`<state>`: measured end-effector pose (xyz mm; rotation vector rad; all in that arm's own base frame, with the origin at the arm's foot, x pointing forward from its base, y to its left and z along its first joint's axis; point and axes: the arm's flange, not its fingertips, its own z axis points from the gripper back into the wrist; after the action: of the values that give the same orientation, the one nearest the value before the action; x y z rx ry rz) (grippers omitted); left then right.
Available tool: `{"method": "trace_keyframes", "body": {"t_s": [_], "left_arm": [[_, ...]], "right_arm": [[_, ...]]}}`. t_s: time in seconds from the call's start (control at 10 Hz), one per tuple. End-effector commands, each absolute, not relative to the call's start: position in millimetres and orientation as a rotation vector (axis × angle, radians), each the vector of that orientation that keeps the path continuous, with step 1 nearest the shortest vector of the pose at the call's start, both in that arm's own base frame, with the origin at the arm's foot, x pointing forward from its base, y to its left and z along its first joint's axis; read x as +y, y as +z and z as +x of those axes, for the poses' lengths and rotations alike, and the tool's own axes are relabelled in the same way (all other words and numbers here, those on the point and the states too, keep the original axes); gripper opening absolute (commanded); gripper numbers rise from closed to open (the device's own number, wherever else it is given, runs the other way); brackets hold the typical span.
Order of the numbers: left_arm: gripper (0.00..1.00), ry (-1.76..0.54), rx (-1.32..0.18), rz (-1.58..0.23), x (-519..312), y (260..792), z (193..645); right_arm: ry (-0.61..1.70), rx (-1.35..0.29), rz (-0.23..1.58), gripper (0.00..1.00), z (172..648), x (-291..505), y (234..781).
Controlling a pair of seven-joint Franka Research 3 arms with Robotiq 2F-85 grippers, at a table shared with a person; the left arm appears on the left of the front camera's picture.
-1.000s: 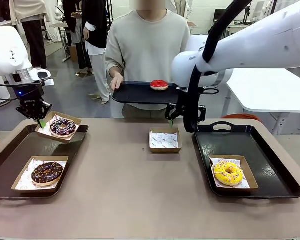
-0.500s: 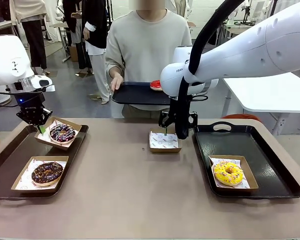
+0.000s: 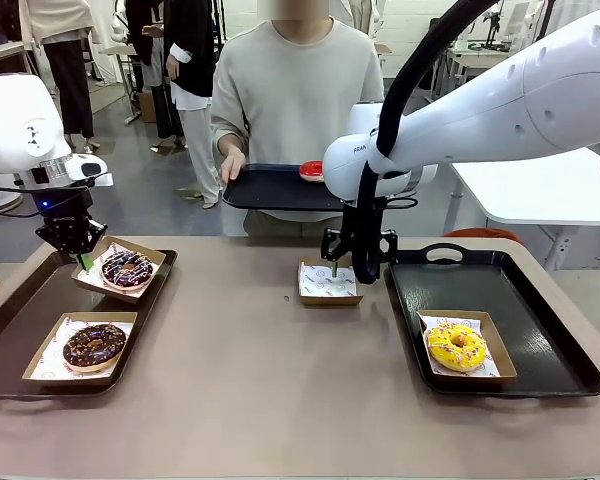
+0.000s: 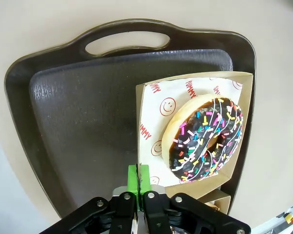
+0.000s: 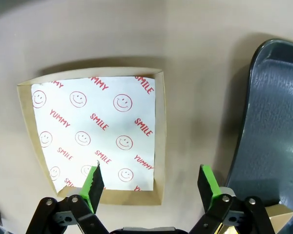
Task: Individually package the donuts and arrange them on the tray.
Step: Place the picked Paper togo box on the Handle tray while simultaneously picking up another Paper togo box from the table with the other hand.
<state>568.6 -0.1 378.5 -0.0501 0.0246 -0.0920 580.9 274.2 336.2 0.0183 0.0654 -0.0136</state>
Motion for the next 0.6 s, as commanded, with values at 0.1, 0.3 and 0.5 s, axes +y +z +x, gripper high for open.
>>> {"method": "trace_keyframes", "body": {"t_s": [0.1,0.3,0.5], "left_arm": [[0.01,-0.083,0.015,-0.061,-4.4,376.8,568.7],[0.01,-0.074,0.022,-0.069,-6.6,373.6,570.6],[0.01,-0.051,0.061,-0.086,-12.1,368.1,571.7]], "right_arm": [[0.019,0.039,0.003,1.00,591.8,274.9,326.7],[0.028,0.039,0.009,1.00,592.3,274.6,325.0],[0.028,0.045,0.013,1.00,592.7,274.1,323.1]]}}
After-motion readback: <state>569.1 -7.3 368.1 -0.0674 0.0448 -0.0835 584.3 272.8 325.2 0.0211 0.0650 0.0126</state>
